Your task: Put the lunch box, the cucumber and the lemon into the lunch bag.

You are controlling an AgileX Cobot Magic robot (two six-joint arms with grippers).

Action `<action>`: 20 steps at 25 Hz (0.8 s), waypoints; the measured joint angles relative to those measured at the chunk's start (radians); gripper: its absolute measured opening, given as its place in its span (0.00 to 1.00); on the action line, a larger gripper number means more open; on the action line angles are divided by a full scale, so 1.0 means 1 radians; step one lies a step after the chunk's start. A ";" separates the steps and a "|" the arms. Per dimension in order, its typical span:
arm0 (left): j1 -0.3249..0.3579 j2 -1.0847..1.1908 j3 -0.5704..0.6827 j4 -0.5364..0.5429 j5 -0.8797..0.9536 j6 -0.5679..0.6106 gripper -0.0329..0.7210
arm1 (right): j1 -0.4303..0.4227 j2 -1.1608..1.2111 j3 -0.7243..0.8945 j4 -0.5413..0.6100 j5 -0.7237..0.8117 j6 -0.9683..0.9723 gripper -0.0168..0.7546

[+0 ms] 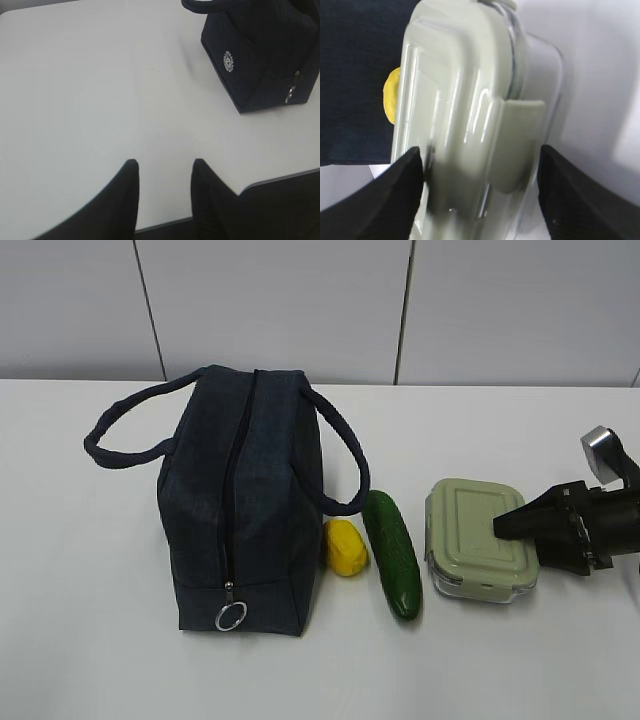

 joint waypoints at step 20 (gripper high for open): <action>0.000 0.000 0.000 0.000 0.000 0.000 0.36 | 0.000 0.000 0.000 0.008 0.009 -0.003 0.59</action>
